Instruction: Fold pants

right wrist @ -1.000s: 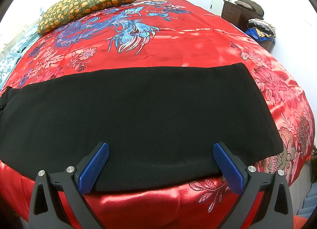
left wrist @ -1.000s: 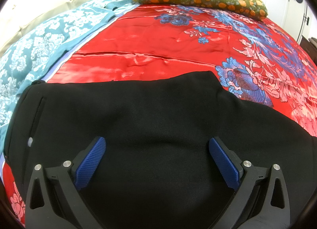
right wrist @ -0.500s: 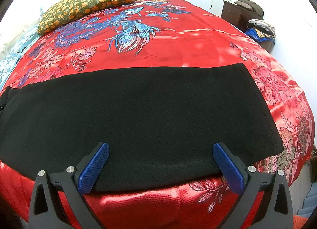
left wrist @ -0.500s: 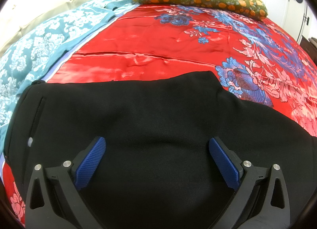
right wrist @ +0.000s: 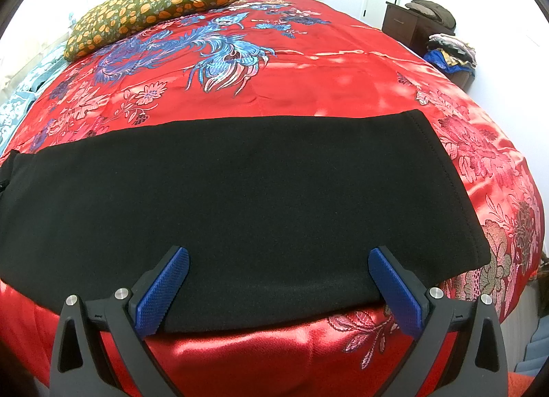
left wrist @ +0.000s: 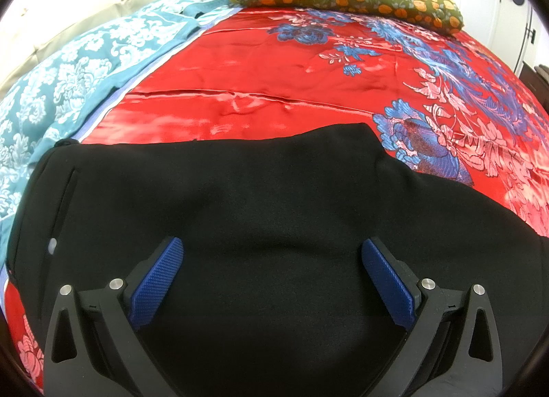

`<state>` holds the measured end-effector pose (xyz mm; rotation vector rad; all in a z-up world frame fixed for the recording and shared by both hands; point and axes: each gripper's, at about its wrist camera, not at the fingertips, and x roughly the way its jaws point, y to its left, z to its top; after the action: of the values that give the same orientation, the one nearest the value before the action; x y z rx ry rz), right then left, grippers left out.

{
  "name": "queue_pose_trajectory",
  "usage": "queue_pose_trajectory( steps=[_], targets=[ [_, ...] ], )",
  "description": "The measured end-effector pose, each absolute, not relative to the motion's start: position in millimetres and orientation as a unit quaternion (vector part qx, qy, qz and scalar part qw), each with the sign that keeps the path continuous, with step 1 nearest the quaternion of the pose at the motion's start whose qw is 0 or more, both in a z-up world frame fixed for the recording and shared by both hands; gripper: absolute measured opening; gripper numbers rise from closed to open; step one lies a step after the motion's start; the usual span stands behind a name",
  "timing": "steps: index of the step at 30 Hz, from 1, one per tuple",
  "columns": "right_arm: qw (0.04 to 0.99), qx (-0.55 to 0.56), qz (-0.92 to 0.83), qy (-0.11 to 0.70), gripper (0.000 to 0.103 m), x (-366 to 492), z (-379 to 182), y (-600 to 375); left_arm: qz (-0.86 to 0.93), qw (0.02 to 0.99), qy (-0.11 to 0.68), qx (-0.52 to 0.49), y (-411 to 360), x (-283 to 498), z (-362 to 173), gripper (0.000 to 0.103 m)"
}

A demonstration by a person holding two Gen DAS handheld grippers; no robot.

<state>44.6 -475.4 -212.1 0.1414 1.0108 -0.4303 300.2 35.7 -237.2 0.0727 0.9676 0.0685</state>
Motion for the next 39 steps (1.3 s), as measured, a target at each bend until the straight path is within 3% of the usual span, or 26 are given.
queue_pose_trajectory(
  steps=[32,39],
  targets=[
    [0.848,0.071,-0.195,0.487,0.103,48,-205,-478,0.033,0.884,0.465,0.035,35,300,-237,0.103],
    [0.896,0.084,-0.185,0.394,0.103,35,-163,-489,0.033,0.884,0.465,0.035,36,300,-237,0.103]
  ],
)
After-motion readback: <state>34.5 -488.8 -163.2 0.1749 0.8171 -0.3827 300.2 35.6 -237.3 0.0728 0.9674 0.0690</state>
